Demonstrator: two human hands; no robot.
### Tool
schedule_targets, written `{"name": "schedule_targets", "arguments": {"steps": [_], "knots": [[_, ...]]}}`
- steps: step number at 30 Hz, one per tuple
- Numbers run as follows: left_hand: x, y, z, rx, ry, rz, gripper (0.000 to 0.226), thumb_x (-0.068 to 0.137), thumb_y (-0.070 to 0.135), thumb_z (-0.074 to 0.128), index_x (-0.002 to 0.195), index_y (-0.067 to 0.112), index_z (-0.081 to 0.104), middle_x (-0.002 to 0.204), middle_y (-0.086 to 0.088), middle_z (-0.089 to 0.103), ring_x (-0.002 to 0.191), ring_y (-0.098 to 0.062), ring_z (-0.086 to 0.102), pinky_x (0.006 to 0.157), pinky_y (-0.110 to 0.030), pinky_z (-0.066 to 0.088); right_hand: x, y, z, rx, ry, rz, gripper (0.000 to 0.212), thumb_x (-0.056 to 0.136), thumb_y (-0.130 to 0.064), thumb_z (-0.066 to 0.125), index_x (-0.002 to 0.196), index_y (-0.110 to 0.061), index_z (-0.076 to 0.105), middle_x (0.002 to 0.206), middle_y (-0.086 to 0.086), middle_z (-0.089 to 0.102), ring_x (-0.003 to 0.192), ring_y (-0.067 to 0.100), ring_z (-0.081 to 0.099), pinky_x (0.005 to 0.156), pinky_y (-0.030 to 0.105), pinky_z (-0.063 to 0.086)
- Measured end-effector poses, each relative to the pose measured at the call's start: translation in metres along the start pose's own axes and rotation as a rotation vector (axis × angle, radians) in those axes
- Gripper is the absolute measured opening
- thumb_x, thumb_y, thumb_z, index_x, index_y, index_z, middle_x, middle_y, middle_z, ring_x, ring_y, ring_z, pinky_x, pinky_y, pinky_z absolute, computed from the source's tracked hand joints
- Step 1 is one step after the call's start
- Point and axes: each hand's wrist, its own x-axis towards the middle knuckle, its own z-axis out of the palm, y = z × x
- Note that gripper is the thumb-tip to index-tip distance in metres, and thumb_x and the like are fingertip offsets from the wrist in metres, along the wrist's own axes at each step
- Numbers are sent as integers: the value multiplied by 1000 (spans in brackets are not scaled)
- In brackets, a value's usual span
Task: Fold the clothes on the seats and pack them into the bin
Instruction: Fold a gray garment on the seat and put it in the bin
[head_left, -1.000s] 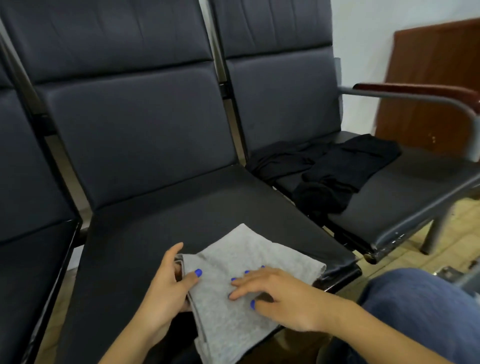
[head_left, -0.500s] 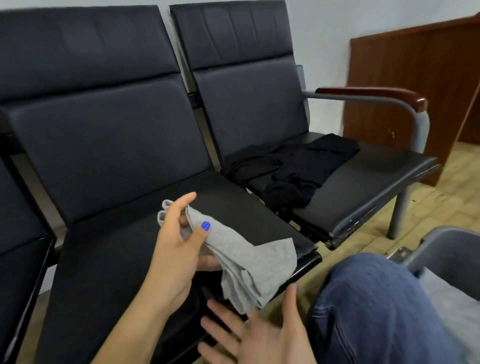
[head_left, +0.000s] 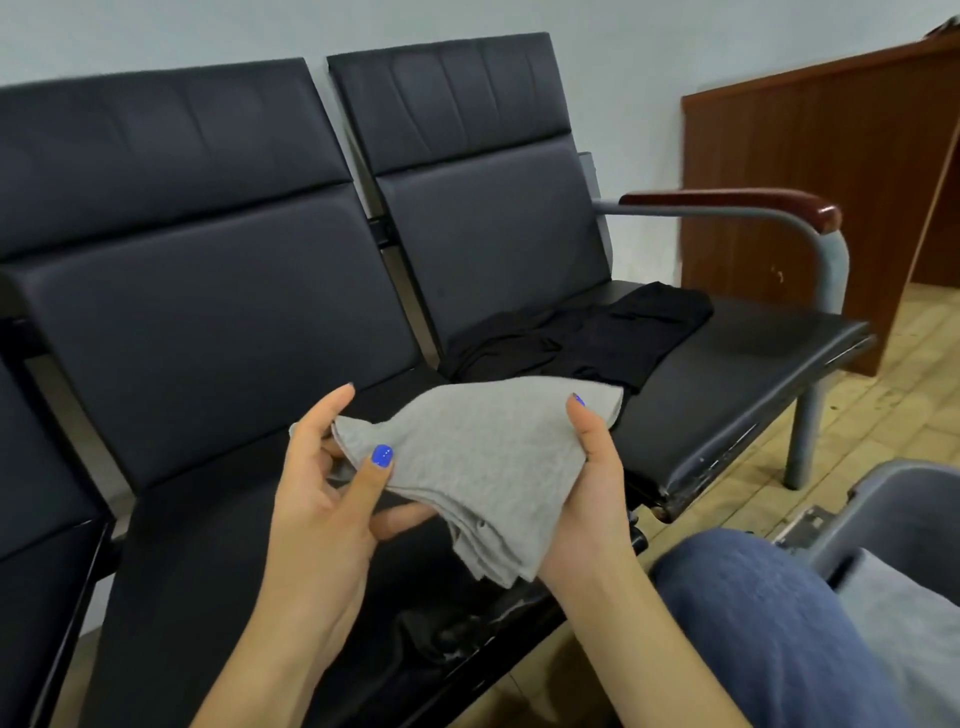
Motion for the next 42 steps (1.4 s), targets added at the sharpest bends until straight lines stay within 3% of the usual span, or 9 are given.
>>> {"name": "schedule_targets", "arguments": {"steps": [4, 9, 15, 19, 25, 29, 32, 36, 42], "knots": [[-1, -1, 15, -39, -87, -90, 44, 85, 9, 56, 121, 33, 52, 103, -2, 66, 82, -20, 71, 58, -33, 58, -1, -35, 0, -12, 27, -49, 40, 81, -30, 54, 113, -8, 63, 115, 17, 67, 101, 36, 62, 92, 50, 44], [-6, -18, 47, 25, -221, -194, 33, 93, 11, 52, 118, 31, 53, 77, 0, 65, 76, -24, 71, 69, -43, 59, -37, -110, -19, -221, 44, -330, 22, 90, -29, 46, 101, -17, 61, 83, 6, 73, 70, 24, 71, 63, 38, 58], [-15, -39, 62, 390, -539, -157, 19, 93, 15, 53, 103, 24, 66, 86, 3, 72, 85, 0, 66, 80, -13, 50, -91, -189, -85, -377, 330, -403, 38, 81, -25, 51, 115, -17, 65, 115, 9, 69, 91, 27, 71, 63, 49, 58], [-20, -48, 66, 475, -658, -131, 17, 91, 24, 52, 103, 25, 65, 94, 17, 70, 87, 7, 64, 74, -3, 44, -112, -210, -133, -475, 540, -338, 68, 58, -21, 58, 126, -13, 58, 109, 13, 71, 84, 29, 72, 59, 44, 58], [-26, -76, 65, 705, -933, -224, 40, 71, 68, 48, 99, 46, 66, 102, 29, 65, 99, 10, 59, 84, -15, 45, -129, -225, -184, -425, 560, -390, 74, 44, -18, 64, 118, -15, 57, 97, 12, 74, 79, 31, 72, 53, 46, 57], [-25, -80, 65, 734, -936, -247, 30, 79, 70, 53, 100, 52, 64, 104, 33, 63, 101, 12, 57, 83, -16, 41, -150, -214, -243, -417, 791, -295, 64, 67, -20, 63, 130, -18, 52, 100, 11, 74, 81, 31, 72, 61, 44, 58], [-26, -82, 65, 719, -939, -244, 28, 76, 70, 57, 102, 59, 58, 106, 30, 64, 102, 11, 58, 84, -17, 40, -164, -209, -289, -408, 955, -183, 112, 27, -18, 87, 133, -10, 50, 88, 14, 74, 83, 36, 69, 71, 47, 48], [-26, -85, 67, 704, -931, -226, 31, 75, 69, 58, 104, 57, 58, 106, 28, 65, 101, 9, 59, 85, -18, 41, -162, -222, -303, -486, 1076, -163, 43, 89, -8, 53, 132, -4, 49, 75, 14, 72, 86, 31, 60, 61, 43, 54], [-27, -86, 67, 685, -907, -231, 27, 85, 57, 54, 103, 42, 66, 105, 27, 65, 102, 7, 59, 86, -19, 42, -168, -219, -323, -666, 1147, -116, 40, 95, 4, 39, 134, -3, 43, 88, 17, 71, 67, 30, 71, 51, 40, 58]]}}
